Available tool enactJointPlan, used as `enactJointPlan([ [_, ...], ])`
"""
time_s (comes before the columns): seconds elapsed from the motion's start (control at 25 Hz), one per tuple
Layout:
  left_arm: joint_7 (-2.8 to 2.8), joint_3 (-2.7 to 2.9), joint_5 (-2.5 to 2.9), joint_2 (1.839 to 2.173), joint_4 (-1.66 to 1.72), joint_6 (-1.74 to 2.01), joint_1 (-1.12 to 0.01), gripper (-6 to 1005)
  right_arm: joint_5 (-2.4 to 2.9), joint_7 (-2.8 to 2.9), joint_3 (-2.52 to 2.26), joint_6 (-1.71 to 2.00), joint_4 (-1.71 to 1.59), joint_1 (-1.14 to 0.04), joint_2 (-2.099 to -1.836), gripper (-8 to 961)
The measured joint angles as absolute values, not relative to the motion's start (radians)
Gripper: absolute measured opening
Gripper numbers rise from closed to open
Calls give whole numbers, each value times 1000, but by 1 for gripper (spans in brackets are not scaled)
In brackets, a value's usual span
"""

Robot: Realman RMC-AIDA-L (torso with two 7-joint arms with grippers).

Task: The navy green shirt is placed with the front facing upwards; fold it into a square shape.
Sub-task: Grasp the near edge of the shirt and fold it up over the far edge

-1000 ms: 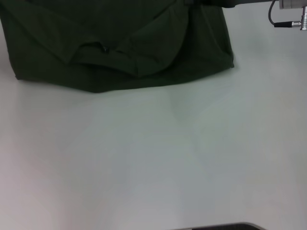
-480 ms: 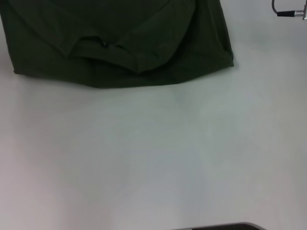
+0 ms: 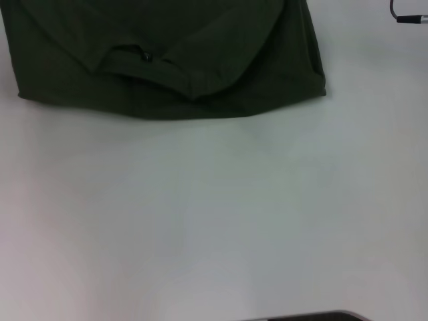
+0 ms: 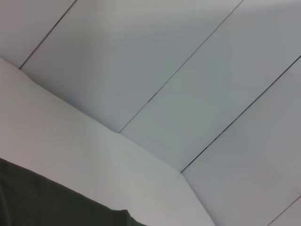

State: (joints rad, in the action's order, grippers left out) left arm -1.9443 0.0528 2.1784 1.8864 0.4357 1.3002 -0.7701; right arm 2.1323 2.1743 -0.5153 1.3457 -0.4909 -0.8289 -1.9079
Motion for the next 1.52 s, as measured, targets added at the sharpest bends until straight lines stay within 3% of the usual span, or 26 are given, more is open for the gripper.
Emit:
enactJointPlan([
  [0.36,-1945,54,2178,1890,421,1294,-775,33,2132,2171,-515,1336,-482,-827,-1904,12],
  [0.8,-1941,52,2178,1908,410,1265,-776,33,2132,2166,-524,1284,-460,-827,-1917,16],
  [1.04,-1934,51,2103,1970,434,1172,-765,34,2132,2174,-524,1223,-449,-838,-1927,19],
  [1.36,-1924,53,2092,1982,426,1121,-763,225,2130,2177,-522,1144,-452,-855,-1951,213],
  [1.52,-1913,51,2048,1984,426,1103,-754,409,2096,2171,-522,1128,-456,-848,-1952,360],
])
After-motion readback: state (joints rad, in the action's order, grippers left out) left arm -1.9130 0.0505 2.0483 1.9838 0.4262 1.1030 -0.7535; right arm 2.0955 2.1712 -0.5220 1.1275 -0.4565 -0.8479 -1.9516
